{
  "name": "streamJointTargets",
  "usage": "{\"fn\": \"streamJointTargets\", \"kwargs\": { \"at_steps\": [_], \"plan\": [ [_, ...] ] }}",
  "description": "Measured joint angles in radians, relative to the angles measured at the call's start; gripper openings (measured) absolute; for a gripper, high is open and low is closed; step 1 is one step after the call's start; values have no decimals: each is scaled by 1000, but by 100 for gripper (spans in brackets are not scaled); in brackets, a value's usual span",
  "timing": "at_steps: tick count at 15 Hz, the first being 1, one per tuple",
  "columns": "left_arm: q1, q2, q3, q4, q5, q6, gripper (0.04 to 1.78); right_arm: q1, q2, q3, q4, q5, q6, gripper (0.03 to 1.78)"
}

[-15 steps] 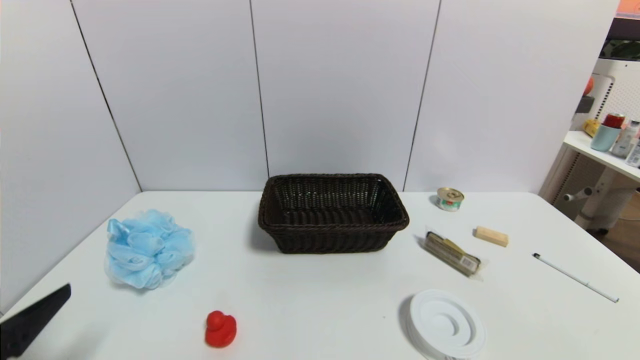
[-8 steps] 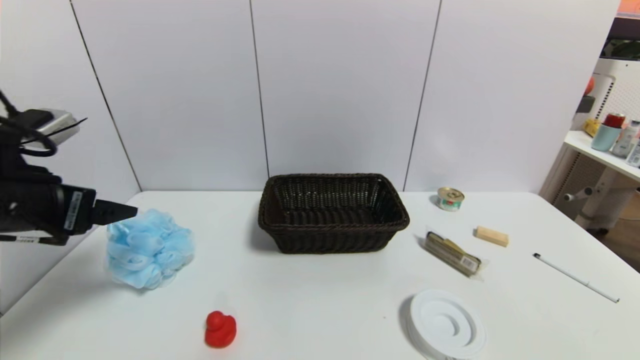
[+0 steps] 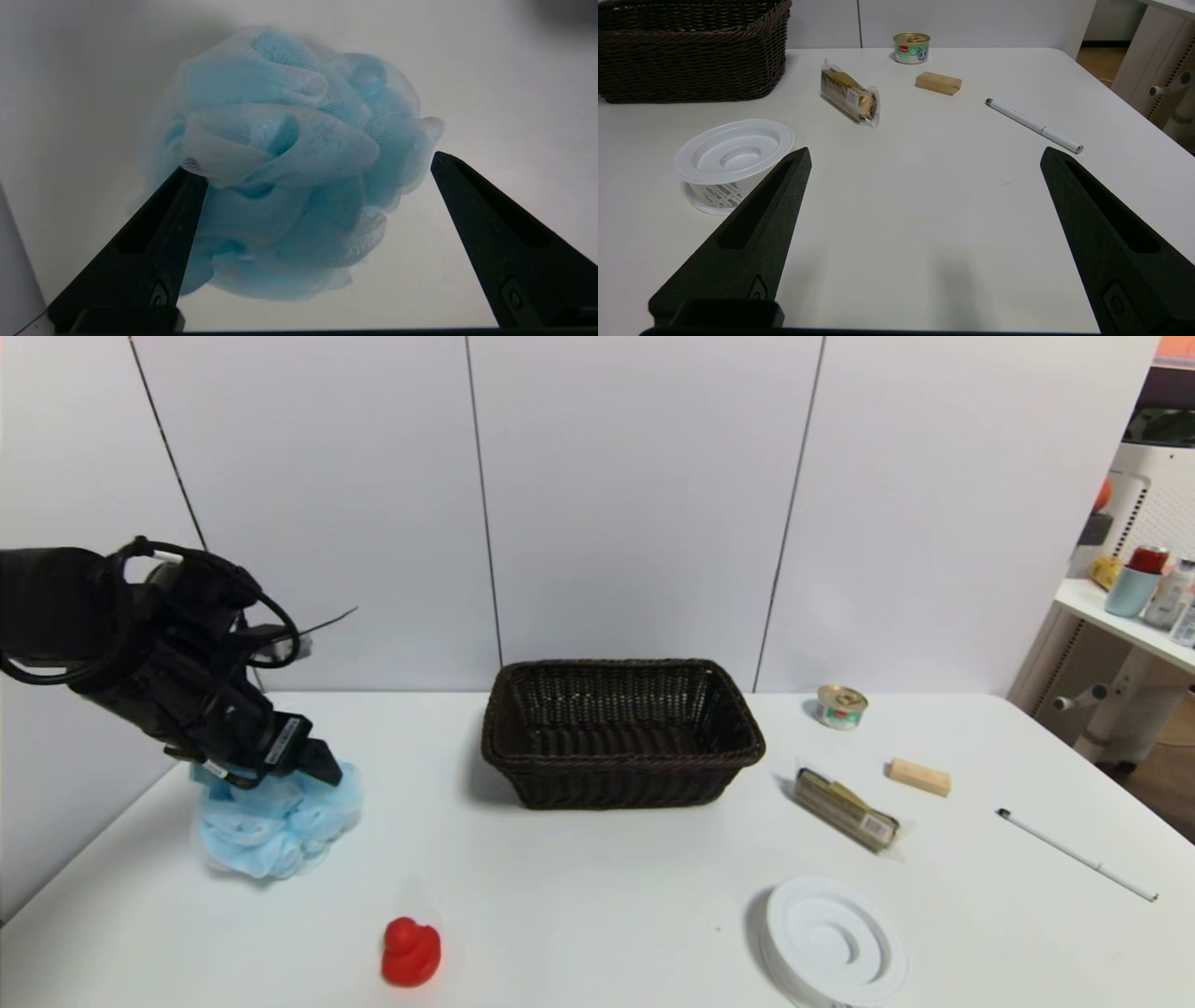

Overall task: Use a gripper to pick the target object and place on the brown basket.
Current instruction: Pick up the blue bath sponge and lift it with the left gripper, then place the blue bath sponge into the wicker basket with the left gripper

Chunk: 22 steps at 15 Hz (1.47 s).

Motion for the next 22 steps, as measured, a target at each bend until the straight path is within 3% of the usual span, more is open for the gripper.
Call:
{"fn": "streamJointTargets", "kwargs": {
  "at_steps": [6,9,12,17,22],
  "plan": [
    [25,140,-9,-9,2,5,169,0,0,0,0,0,0,170],
    [33,174,-10,-12,1,6,120,0,0,0,0,-1,-1,170],
    [36,189,-9,-12,0,6,90,0,0,0,0,0,-1,170],
    [35,165,-46,-11,-56,6,72,0,0,0,0,0,0,170],
    [-1,140,-238,-40,-77,1,45,0,0,0,0,-1,0,170]
  ]
}}
